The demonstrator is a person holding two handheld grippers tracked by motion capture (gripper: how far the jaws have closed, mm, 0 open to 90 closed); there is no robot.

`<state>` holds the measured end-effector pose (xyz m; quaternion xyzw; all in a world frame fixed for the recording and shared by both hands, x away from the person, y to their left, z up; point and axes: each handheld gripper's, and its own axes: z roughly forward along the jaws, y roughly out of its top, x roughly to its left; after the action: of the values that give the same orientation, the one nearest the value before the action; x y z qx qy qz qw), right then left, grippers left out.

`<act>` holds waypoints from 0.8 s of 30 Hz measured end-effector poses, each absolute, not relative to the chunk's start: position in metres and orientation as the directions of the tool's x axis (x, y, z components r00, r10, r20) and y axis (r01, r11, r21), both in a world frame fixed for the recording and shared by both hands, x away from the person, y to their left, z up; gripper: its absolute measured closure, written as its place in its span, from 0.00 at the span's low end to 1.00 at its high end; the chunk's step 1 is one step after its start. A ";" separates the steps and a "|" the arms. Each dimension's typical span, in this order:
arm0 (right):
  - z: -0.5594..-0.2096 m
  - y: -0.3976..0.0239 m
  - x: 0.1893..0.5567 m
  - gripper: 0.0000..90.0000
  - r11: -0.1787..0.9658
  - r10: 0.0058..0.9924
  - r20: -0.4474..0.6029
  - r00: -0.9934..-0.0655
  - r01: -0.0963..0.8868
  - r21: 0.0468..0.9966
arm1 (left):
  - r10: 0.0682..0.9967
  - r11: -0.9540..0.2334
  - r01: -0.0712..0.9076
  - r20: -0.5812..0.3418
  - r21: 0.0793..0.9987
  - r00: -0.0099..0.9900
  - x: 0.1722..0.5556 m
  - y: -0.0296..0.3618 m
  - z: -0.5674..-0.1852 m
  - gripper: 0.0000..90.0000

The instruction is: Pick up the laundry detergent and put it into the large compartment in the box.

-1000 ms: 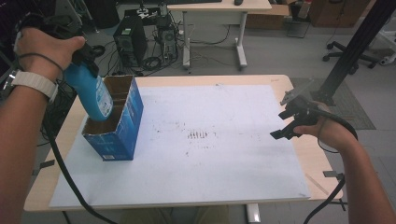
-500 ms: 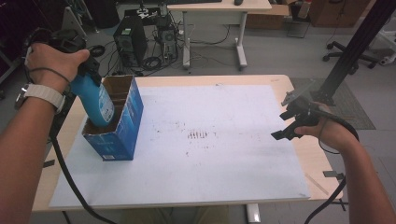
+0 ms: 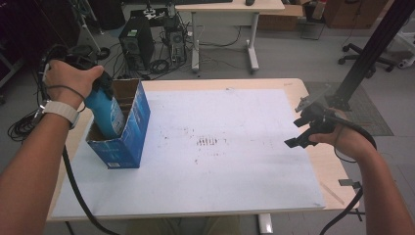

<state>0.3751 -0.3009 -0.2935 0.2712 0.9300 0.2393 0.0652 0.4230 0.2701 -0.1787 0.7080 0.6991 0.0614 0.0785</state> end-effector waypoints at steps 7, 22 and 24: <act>-0.296 -0.300 0.375 0.14 0.739 0.536 0.013 -0.844 0.476 0.477 | 1.000 -0.017 0.979 -0.016 0.204 0.021 0.426 0.268 -0.193 0.42; -0.297 -0.300 0.375 0.14 0.740 0.539 0.017 -0.842 0.483 0.469 | 0.999 -0.039 0.976 0.000 0.213 0.040 0.430 0.269 -0.221 0.42; -0.298 -0.300 0.375 0.14 0.740 0.539 0.017 -0.842 0.483 0.469 | 0.999 -0.038 0.976 -0.001 0.215 0.039 0.430 0.269 -0.224 0.42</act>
<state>0.3748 -0.2995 -0.2975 0.2744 0.9308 0.2340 0.0601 0.4298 0.2693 -0.2235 0.7165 0.6891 0.0745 0.0783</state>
